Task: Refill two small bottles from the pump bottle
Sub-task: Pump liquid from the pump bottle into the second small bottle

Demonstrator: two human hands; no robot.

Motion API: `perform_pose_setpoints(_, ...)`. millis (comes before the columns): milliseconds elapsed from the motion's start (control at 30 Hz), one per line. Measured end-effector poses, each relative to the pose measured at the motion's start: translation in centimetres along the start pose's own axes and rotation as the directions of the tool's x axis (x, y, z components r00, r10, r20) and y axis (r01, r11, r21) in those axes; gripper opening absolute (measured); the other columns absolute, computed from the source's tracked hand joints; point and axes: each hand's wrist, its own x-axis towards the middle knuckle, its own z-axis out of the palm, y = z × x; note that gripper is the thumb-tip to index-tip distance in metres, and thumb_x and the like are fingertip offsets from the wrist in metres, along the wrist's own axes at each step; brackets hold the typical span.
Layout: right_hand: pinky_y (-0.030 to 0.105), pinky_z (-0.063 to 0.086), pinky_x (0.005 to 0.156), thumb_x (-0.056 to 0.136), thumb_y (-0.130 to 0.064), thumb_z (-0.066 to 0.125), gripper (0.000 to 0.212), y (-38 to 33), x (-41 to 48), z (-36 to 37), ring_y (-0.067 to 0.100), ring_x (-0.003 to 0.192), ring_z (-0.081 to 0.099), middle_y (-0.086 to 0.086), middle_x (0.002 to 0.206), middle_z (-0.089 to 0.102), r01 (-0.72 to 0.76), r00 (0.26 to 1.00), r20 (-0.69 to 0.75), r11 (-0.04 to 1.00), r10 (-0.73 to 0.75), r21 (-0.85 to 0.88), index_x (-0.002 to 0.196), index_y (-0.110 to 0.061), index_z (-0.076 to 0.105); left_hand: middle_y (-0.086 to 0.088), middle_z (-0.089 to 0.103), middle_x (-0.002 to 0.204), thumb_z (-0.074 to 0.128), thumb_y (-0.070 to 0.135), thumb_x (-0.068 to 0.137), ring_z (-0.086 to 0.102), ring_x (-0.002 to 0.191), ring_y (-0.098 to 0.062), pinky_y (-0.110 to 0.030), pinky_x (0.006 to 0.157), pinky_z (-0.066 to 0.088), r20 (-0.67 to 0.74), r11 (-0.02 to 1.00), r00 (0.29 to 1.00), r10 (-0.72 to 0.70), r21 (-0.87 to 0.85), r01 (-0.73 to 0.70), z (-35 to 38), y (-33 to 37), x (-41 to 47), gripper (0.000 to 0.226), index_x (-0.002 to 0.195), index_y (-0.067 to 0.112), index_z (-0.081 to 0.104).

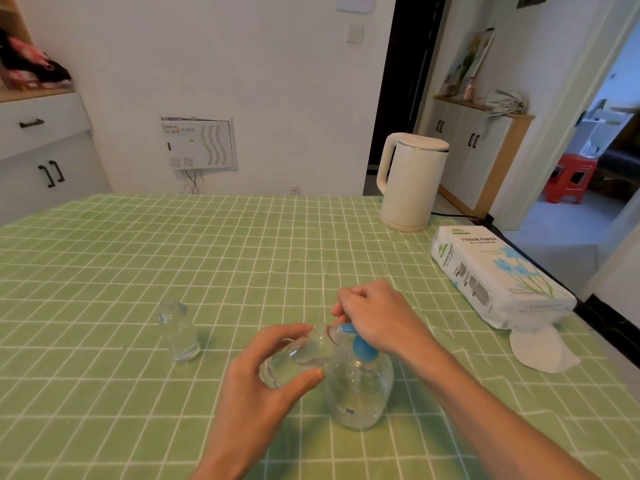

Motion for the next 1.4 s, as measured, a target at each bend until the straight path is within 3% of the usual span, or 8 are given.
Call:
perform_pose_setpoints(100, 0.053, 0.060, 0.095, 0.095, -0.037, 0.052, 0.043, -0.28, 0.02, -0.28, 0.036, 0.101, 0.074, 0.012, 0.097, 0.081, 0.019, 1.000, 0.005, 1.000, -0.018, -0.017, 0.098, -0.003, 0.078, 0.015, 0.079, 0.114, 0.090, 0.027, 0.068, 0.073, 0.110, -0.008, -0.007, 0.092, 0.048, -0.011, 1.000, 1.000, 0.001, -0.018, -0.001, -0.06, 0.28, 0.06, 0.049, 0.112, 0.042, 0.074)
perform_pose_setpoints(300, 0.043, 0.060, 0.092, 0.099, -0.033, 0.053, 0.040, 0.04, 0.33, -0.10, 0.018, 0.087, 0.076, -0.017, 0.074, 0.076, -0.016, 1.000, 0.012, 0.999, 0.016, 0.033, 0.084, -0.012, 0.083, 0.014, 0.078, 0.114, 0.094, 0.007, 0.072, 0.072, 0.112, -0.010, -0.008, 0.095, 0.048, 0.001, 1.000, 1.000, -0.008, 0.016, 0.008, -0.12, 0.12, 0.11, 0.056, 0.111, 0.042, 0.074)
perform_pose_setpoints(400, 0.042, 0.059, 0.093, 0.099, -0.034, 0.053, 0.038, 0.29, 0.38, 0.27, 0.014, 0.087, 0.074, -0.011, 0.080, 0.079, -0.028, 0.999, 0.021, 0.999, 0.027, 0.043, 0.076, -0.023, 0.081, 0.016, 0.078, 0.114, 0.094, 0.006, 0.071, 0.071, 0.112, -0.006, -0.006, 0.094, 0.046, 0.002, 0.999, 1.000, -0.010, 0.043, 0.010, -0.11, 0.10, 0.11, 0.056, 0.111, 0.041, 0.075)
perform_pose_setpoints(667, 0.040, 0.058, 0.092, 0.099, -0.034, 0.053, 0.038, 0.21, 0.01, 0.36, 0.010, 0.085, 0.073, -0.014, 0.078, 0.077, -0.032, 0.999, 0.008, 0.998, 0.032, 0.045, 0.075, -0.024, 0.080, 0.016, 0.078, 0.114, 0.094, 0.008, 0.071, 0.071, 0.112, -0.006, -0.006, 0.093, 0.046, 0.002, 0.998, 0.999, -0.032, 0.051, 0.032, -0.13, 0.03, -0.24, 0.053, 0.112, 0.036, 0.075)
perform_pose_setpoints(933, 0.047, 0.059, 0.092, 0.098, -0.034, 0.053, 0.041, -0.44, -0.12, -0.40, 0.028, 0.094, 0.076, 0.004, 0.088, 0.081, 0.008, 1.000, 0.009, 1.000, -0.008, 0.011, 0.095, -0.002, 0.078, 0.014, 0.078, 0.112, 0.094, 0.005, 0.071, 0.073, 0.109, -0.009, -0.006, 0.093, 0.046, -0.003, 0.999, 1.000, -0.021, 0.044, 0.021, -0.54, 0.56, -0.02, 0.052, 0.111, 0.034, 0.076)
perform_pose_setpoints(1133, 0.040, 0.060, 0.090, 0.099, -0.034, 0.053, 0.040, -0.14, 0.14, -0.23, 0.012, 0.082, 0.075, -0.016, 0.071, 0.077, -0.022, 1.000, 0.011, 0.999, 0.022, 0.034, 0.087, -0.009, 0.082, 0.015, 0.078, 0.113, 0.094, 0.008, 0.072, 0.072, 0.110, -0.009, -0.007, 0.094, 0.047, 0.006, 0.999, 1.000, -0.026, 0.037, 0.026, -0.27, 0.52, -0.03, 0.051, 0.112, 0.033, 0.075)
perform_pose_setpoints(1233, 0.039, 0.059, 0.091, 0.099, -0.033, 0.053, 0.038, 0.06, 0.26, 0.04, 0.012, 0.085, 0.074, -0.014, 0.077, 0.078, -0.042, 0.999, 0.016, 0.998, 0.041, 0.052, 0.078, -0.021, 0.082, 0.015, 0.077, 0.114, 0.094, 0.010, 0.072, 0.072, 0.111, -0.008, -0.007, 0.095, 0.046, 0.009, 0.999, 1.000, -0.020, 0.042, 0.019, -0.25, 0.34, 0.06, 0.051, 0.113, 0.035, 0.075)
perform_pose_setpoints(1400, 0.042, 0.060, 0.091, 0.097, -0.032, 0.052, 0.039, 0.23, 0.05, 0.50, 0.015, 0.084, 0.075, -0.012, 0.076, 0.078, -0.046, 0.999, 0.027, 0.999, 0.045, 0.021, 0.075, -0.020, 0.082, 0.014, 0.078, 0.114, 0.094, 0.007, 0.072, 0.072, 0.113, -0.007, -0.007, 0.094, 0.047, 0.005, 0.999, 1.000, -0.025, 0.047, 0.024, -0.31, 0.04, -0.06, 0.053, 0.112, 0.037, 0.076)
